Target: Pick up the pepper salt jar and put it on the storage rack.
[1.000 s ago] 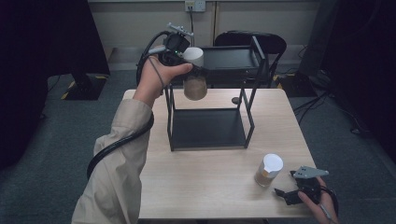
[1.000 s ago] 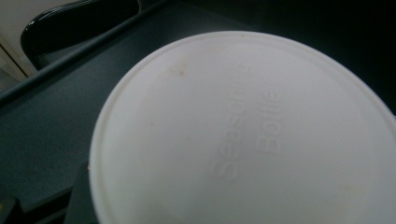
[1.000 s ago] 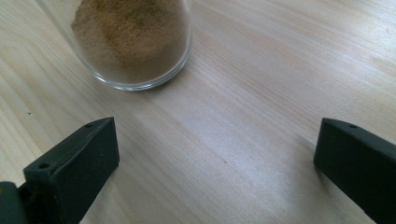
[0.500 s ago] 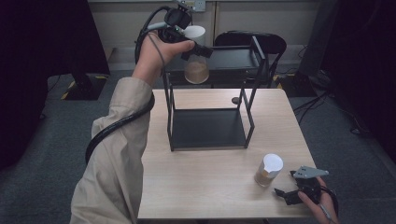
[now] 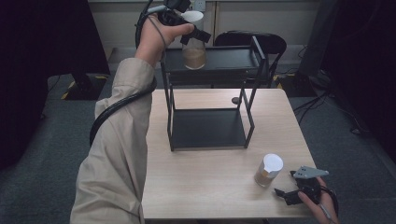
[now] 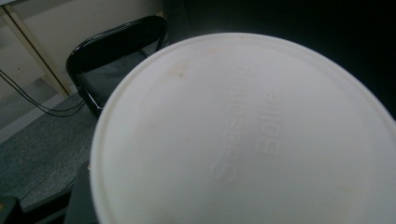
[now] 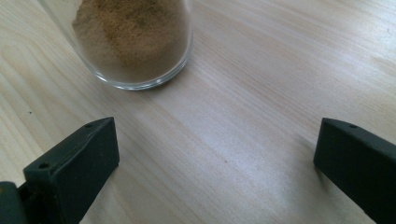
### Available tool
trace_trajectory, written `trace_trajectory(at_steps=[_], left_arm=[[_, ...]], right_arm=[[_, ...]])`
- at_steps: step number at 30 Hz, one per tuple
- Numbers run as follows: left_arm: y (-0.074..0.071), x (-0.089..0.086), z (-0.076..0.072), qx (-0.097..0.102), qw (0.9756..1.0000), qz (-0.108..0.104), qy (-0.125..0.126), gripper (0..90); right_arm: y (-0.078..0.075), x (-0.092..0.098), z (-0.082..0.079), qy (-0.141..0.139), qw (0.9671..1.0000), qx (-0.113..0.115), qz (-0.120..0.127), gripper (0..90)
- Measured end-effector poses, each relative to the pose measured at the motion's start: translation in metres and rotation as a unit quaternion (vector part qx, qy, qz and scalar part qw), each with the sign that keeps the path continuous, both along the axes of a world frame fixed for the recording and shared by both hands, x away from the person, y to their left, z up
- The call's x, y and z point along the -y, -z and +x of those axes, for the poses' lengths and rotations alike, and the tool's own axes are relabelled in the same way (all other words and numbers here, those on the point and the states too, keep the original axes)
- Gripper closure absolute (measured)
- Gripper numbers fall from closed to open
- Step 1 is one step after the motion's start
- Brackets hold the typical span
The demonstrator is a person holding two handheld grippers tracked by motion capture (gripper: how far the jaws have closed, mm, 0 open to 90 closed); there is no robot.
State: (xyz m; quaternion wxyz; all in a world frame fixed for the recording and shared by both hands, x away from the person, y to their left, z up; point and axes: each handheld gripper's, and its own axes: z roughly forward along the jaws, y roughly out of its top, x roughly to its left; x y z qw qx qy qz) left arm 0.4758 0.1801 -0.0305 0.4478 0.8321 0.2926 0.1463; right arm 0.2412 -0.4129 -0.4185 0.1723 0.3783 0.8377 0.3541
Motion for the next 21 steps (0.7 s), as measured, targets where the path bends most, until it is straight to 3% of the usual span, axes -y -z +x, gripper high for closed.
trace_trajectory(at_steps=[15, 21], left_arm=[[0.005, 0.018, 0.022, -0.003, 0.9994, 0.011, -0.032, 35.8], [0.01, 0.021, 0.022, 0.013, 0.9989, 0.01, -0.043, 35.7]], right_arm=[[0.0, 0.0, 0.0, -0.001, 1.0, 0.0, 0.0, 0.0], [0.0, 0.0, 0.0, -0.003, 1.0, 0.0, 0.0, 0.0]])
